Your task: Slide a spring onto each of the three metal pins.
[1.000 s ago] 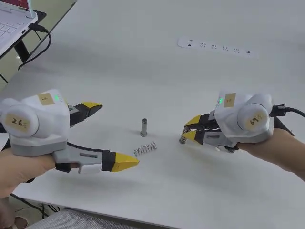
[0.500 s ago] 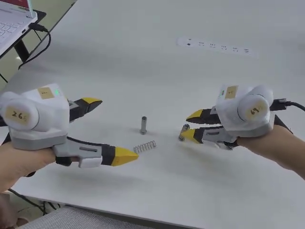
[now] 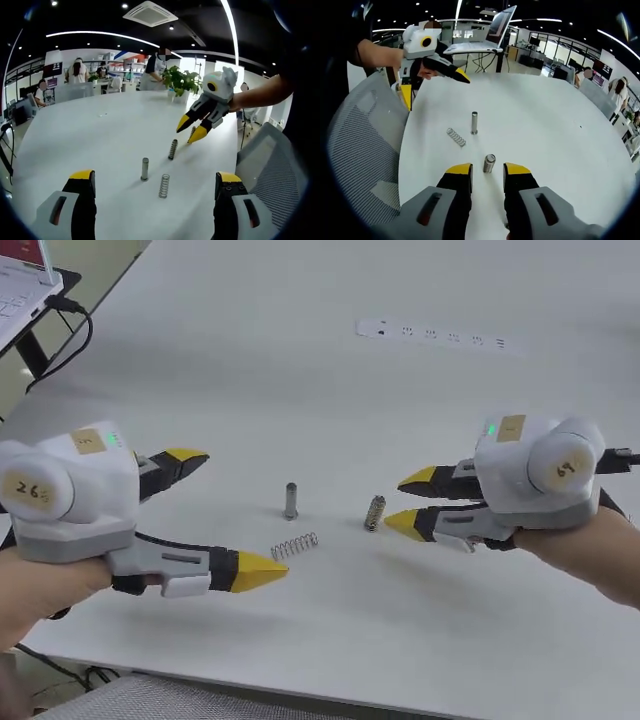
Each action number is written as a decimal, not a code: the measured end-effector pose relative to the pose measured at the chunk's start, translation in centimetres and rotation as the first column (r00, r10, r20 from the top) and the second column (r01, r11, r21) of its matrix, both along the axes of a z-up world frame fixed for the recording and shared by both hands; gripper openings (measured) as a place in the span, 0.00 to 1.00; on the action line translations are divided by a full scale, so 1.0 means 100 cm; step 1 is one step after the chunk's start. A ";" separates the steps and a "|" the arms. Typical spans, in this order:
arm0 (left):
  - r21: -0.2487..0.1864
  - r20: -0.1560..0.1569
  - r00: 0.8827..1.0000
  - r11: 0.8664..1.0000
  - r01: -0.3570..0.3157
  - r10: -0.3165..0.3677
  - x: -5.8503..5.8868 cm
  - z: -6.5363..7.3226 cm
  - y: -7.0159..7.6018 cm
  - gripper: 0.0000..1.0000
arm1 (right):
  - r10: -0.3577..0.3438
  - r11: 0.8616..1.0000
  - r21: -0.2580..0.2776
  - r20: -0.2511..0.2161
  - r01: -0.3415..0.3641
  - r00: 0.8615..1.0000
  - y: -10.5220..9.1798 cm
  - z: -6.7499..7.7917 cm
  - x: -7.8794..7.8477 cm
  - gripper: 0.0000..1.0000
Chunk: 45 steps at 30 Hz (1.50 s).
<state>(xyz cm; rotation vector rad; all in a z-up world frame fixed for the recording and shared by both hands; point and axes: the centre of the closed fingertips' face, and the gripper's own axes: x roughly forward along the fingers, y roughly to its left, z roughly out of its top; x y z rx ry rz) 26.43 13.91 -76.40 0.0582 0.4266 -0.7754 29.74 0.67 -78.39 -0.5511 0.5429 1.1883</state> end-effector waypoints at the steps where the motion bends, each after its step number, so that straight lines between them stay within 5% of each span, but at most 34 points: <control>1: -0.001 0.000 1.000 1.000 -0.001 0.001 0.000 0.000 0.000 0.97 | -0.011 1.000 0.010 -0.004 0.011 1.000 -0.002 0.001 0.000 0.23; 7: 0.006 -0.001 1.000 1.000 0.008 -0.008 -0.001 0.000 -0.001 0.97 | -0.075 0.993 0.091 -0.051 0.079 0.996 -0.016 0.009 -0.003 0.26; 16: 0.005 -0.003 1.000 1.000 0.006 -0.006 0.000 -0.001 -0.001 0.97 | -0.086 0.990 0.106 -0.051 0.091 0.995 -0.026 0.014 -0.009 0.25; 34: 0.005 -0.013 1.000 1.000 0.009 -0.009 0.000 -0.003 0.001 0.97 | 0.032 0.997 0.071 -0.008 -0.031 0.999 0.002 0.015 -0.023 0.23; 45: 0.003 -0.014 1.000 1.000 0.005 -0.005 -0.001 -0.003 0.003 0.96 | 0.144 0.988 0.047 0.030 -0.145 0.989 0.032 0.024 -0.029 0.23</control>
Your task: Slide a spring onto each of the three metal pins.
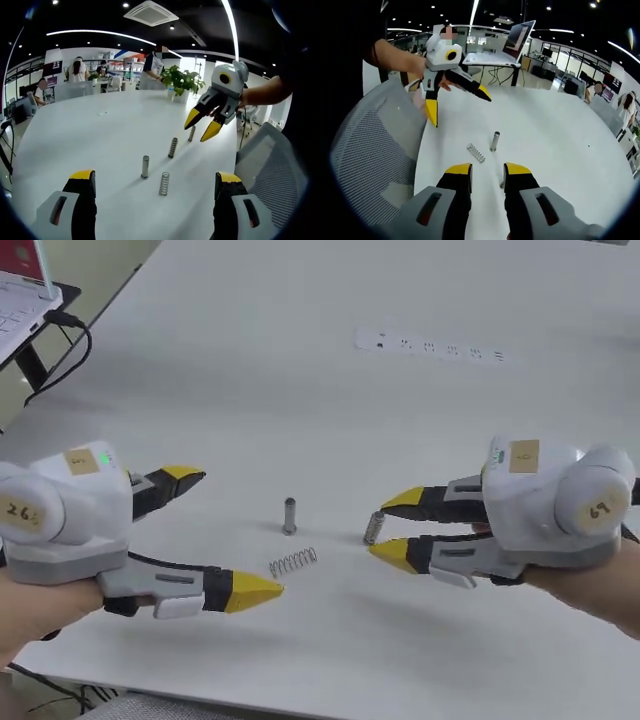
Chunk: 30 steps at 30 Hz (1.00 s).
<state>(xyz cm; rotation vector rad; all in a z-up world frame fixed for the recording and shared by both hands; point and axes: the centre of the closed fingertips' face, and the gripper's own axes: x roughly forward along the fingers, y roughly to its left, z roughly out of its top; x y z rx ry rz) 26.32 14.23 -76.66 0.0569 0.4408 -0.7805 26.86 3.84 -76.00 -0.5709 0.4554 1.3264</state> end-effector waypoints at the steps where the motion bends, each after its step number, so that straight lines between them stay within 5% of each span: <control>1: 0.000 0.000 1.000 1.000 0.000 0.000 0.000 0.000 0.000 0.96 | 0.015 1.000 -0.004 0.003 -0.015 1.000 0.004 0.000 -0.001 0.23; 14: -0.002 0.000 1.000 1.000 -0.008 0.008 -0.003 0.000 0.003 0.96 | 0.159 0.984 -0.089 0.041 -0.155 0.986 0.035 -0.011 -0.013 0.22; 30: -0.004 -0.008 1.000 1.000 -0.017 0.017 -0.005 -0.003 0.009 0.96 | 0.250 0.947 -0.208 -0.011 -0.247 0.968 0.066 -0.052 -0.020 0.22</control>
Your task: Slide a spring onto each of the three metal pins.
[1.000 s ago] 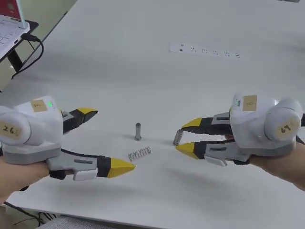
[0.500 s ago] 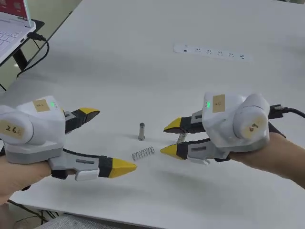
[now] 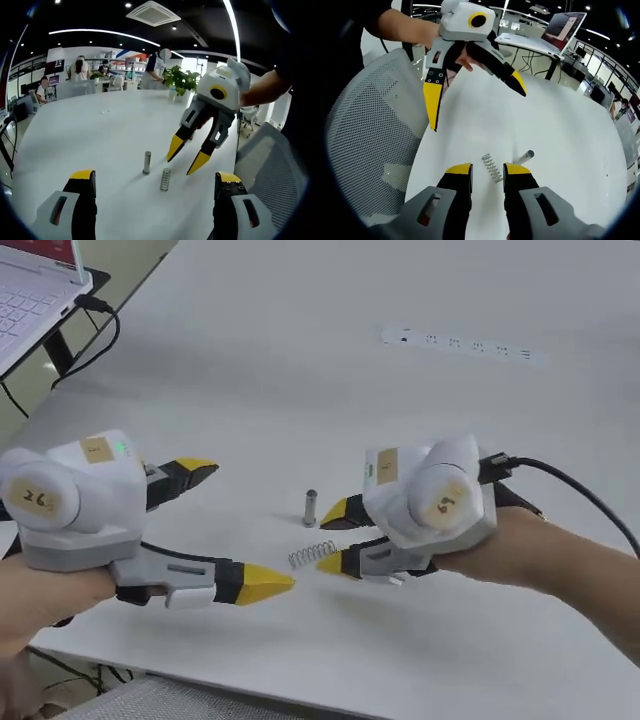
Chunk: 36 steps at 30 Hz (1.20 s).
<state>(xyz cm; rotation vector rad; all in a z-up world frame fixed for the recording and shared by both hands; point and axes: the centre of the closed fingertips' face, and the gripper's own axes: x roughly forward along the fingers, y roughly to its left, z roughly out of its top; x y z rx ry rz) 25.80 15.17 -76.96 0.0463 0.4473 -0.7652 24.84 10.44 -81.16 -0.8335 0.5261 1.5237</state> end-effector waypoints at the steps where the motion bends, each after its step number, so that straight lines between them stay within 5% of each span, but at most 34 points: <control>1: 0.001 0.002 1.000 1.000 -0.002 0.002 0.000 0.000 0.001 0.96 | 0.000 1.000 -0.007 0.003 0.000 1.000 0.001 -0.002 0.001 0.22; 11: 0.009 0.005 1.000 1.000 -0.001 0.001 0.000 -0.001 0.004 0.96 | -0.041 0.995 -0.088 -0.020 0.039 0.999 -0.003 -0.029 0.012 0.19; 30: 0.008 -0.004 1.000 1.000 -0.006 0.006 -0.003 -0.004 0.005 0.95 | -0.059 0.989 -0.138 -0.045 0.052 0.997 -0.002 -0.047 0.012 0.08; 36: 0.011 -0.005 1.000 1.000 0.001 -0.001 -0.005 -0.003 0.003 0.95 | -0.067 0.991 -0.116 -0.052 0.060 0.996 -0.001 -0.044 0.008 0.07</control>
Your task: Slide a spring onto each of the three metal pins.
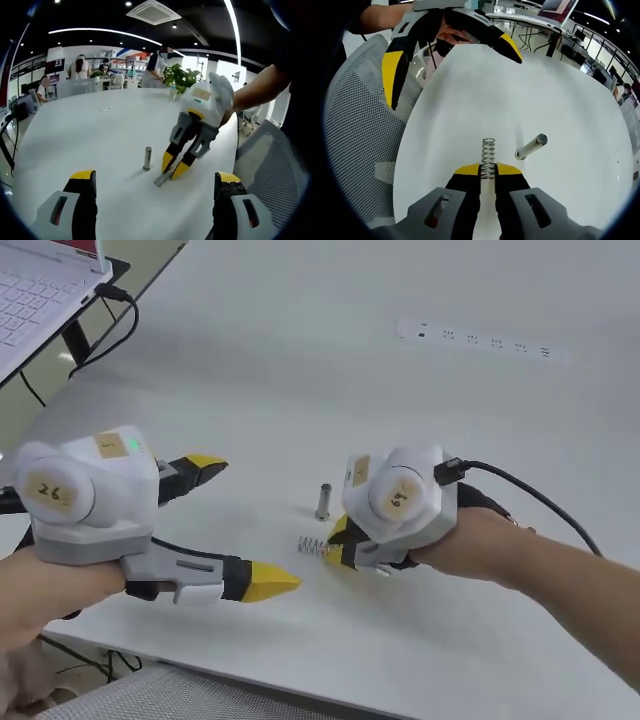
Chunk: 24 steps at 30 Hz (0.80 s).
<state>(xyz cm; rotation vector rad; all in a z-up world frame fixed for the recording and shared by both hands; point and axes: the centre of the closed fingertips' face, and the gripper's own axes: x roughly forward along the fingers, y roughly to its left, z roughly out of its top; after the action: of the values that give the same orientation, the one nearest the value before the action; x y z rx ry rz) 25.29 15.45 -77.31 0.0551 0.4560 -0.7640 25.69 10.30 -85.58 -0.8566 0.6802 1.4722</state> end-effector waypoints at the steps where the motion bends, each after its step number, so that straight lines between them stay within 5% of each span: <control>1: -0.001 0.002 1.000 1.000 0.000 0.000 0.000 0.001 0.000 0.95 | 0.002 1.000 -0.001 -0.001 -0.002 1.000 -0.001 0.000 -0.001 0.07; 24: 0.002 -0.012 0.999 0.999 0.052 -0.052 -0.002 0.000 -0.014 0.93 | -0.016 0.998 0.057 0.022 0.015 1.000 -0.024 0.037 -0.004 0.07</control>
<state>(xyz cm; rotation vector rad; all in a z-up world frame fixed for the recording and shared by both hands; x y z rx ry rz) 25.10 14.04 -77.31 0.0650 0.4678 -0.8151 25.32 7.90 -81.90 -0.8216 0.6241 1.4590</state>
